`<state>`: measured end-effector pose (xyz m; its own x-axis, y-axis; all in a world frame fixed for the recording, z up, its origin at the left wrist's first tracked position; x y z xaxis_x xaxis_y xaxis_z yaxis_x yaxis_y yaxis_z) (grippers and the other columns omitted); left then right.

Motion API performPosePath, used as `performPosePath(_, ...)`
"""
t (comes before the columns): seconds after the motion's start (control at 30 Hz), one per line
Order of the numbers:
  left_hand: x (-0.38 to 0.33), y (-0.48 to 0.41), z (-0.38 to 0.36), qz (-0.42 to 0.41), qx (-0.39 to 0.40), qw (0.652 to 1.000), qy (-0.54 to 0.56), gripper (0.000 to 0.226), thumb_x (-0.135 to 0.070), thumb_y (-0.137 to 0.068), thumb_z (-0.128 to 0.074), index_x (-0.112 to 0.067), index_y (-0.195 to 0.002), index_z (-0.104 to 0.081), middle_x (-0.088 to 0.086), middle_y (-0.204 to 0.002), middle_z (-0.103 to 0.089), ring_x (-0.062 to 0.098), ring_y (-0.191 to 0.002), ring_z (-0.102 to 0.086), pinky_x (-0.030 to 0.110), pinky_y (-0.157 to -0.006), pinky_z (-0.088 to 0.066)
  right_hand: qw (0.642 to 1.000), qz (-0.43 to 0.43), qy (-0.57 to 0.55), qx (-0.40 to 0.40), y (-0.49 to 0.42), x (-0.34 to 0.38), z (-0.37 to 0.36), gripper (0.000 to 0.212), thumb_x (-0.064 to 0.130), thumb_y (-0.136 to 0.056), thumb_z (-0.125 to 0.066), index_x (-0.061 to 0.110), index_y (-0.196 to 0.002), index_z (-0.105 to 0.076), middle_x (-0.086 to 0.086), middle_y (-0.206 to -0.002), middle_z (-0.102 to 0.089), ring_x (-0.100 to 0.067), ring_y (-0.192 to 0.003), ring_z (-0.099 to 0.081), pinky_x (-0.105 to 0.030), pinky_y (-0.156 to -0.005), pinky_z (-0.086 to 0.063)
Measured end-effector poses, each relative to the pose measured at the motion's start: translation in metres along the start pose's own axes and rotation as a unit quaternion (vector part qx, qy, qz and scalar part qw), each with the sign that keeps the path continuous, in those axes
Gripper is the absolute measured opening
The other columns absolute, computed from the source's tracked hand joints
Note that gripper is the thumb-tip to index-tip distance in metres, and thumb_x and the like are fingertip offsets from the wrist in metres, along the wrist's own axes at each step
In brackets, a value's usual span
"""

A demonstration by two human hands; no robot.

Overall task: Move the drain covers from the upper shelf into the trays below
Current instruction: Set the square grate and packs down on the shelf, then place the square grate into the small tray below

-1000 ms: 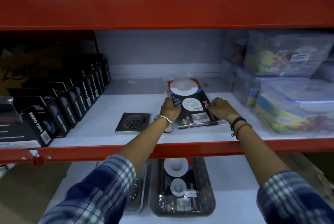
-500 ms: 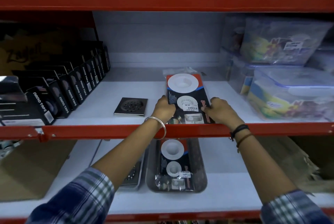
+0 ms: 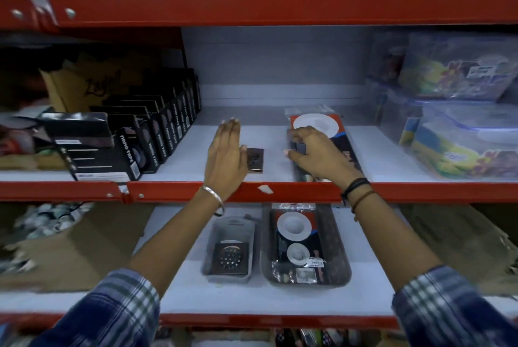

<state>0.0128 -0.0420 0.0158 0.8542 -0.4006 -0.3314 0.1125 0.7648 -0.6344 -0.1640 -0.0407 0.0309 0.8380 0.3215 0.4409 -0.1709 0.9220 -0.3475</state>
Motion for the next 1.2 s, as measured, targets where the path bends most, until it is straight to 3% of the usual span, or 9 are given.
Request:
performPosePath(0.1, 0.040, 0.013, 0.010, 0.010, 0.020, 0.999, -0.045, 0.053, -0.022, -0.092, -0.033, -0.002, -0.141, -0.029, 0.018, -0.150, -0.034, 0.031, -0.141, -0.026, 0.042, -0.116, -0.021, 0.998, 0.030, 0.008, 0.062, -0.021, 0.020, -0.035, 0.057, 0.035, -0.085, -0.063, 0.012, -0.134, -0.045, -0.010, -0.137, -0.051, -0.027, -0.124, -0.049, -0.043, -0.105, -0.041)
performPosePath(0.2, 0.077, 0.024, 0.015, 0.021, 0.046, 0.994, -0.094, 0.057, -0.029, -0.091, -0.026, -0.004, -0.141, -0.030, 0.016, -0.149, -0.036, 0.030, -0.141, -0.028, 0.047, -0.114, -0.027, 0.983, 0.030, 0.047, 0.177, -0.039, 0.030, -0.074, 0.072, 0.040, -0.083, -0.065, 0.015, -0.142, -0.033, -0.010, -0.149, -0.035, -0.030, -0.134, -0.038, -0.044, -0.109, -0.034)
performPosePath(0.37, 0.093, 0.026, 0.010, 0.004, 0.063, 0.992, -0.110, 0.062, -0.033, -0.089, -0.018, -0.004, -0.142, -0.029, 0.016, -0.149, -0.037, 0.028, -0.140, -0.029, 0.044, -0.115, -0.024, 0.949, -0.021, 0.060, 0.309, -0.068, 0.029, -0.114, 0.094, 0.045, -0.078, -0.069, 0.021, -0.149, -0.011, -0.006, -0.157, -0.018, -0.027, -0.142, -0.023, -0.042, -0.115, -0.022)
performPosePath(0.57, 0.096, 0.026, 0.009, -0.012, 0.032, 0.994, -0.107, 0.060, -0.030, -0.087, -0.025, -0.002, -0.140, -0.034, 0.017, -0.146, -0.041, 0.029, -0.138, -0.034, 0.044, -0.113, -0.024, 0.949, -0.038, 0.039, 0.310, -0.092, 0.026, -0.118, 0.095, 0.042, -0.070, -0.077, 0.019, -0.145, -0.024, -0.001, -0.151, -0.030, -0.022, -0.136, -0.033, -0.034, -0.113, -0.026)
performPosePath(0.87, 0.096, 0.028, 0.010, -0.018, 0.013, 0.993, -0.119, 0.060, -0.031, -0.088, -0.026, -0.007, -0.144, -0.026, 0.011, -0.152, -0.032, 0.025, -0.143, -0.024, 0.043, -0.115, -0.014, 0.979, 0.040, -0.018, 0.200, -0.039, 0.076, -0.047, 0.083, 0.039, -0.065, -0.082, 0.023, -0.134, -0.039, 0.000, -0.134, -0.045, -0.016, -0.119, -0.045, -0.025, -0.096, -0.035)
performPosePath(0.97, 0.094, 0.031, 0.012, -0.027, 0.008, 0.993, -0.117, 0.059, -0.031, -0.090, -0.025, -0.007, -0.144, -0.024, 0.011, -0.152, -0.031, 0.025, -0.142, -0.025, 0.044, -0.115, -0.014, 0.968, 0.065, -0.046, 0.238, 0.010, 0.091, -0.046, 0.084, 0.041, -0.059, -0.085, 0.026, -0.131, -0.044, 0.008, -0.128, -0.048, -0.007, -0.117, -0.047, -0.019, -0.101, -0.036)
performPosePath(1.07, 0.095, 0.035, 0.010, -0.048, 0.003, 0.990, -0.131, 0.059, -0.031, -0.091, -0.026, -0.007, -0.144, -0.023, 0.011, -0.152, -0.032, 0.024, -0.142, -0.027, 0.043, -0.115, -0.013, 0.937, 0.068, -0.070, 0.337, 0.054, 0.091, -0.074, 0.083, 0.052, -0.053, -0.084, 0.034, -0.125, -0.047, 0.013, -0.125, -0.050, -0.006, -0.117, -0.049, -0.025, -0.102, -0.039)
performPosePath(1.2, 0.096, 0.035, 0.007, -0.055, -0.013, 0.987, -0.149, 0.058, -0.030, -0.091, -0.028, -0.007, -0.144, -0.026, 0.010, -0.151, -0.035, 0.024, -0.140, -0.030, 0.045, -0.115, -0.020, 0.913, 0.053, -0.036, 0.403, 0.075, 0.069, -0.140, 0.070, 0.041, -0.058, -0.086, 0.020, -0.117, -0.054, 0.002, -0.118, -0.056, -0.014, -0.107, -0.054, -0.029, -0.096, -0.044)
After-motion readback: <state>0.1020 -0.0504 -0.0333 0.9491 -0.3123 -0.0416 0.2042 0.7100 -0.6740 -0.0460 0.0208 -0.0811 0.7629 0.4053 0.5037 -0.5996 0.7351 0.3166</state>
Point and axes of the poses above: each hand's wrist, its own y-axis away from the middle knuckle, its own z-axis out of the back of the hand, x = y × z, the point moved 7 cm from there along -y, towards the middle knuckle
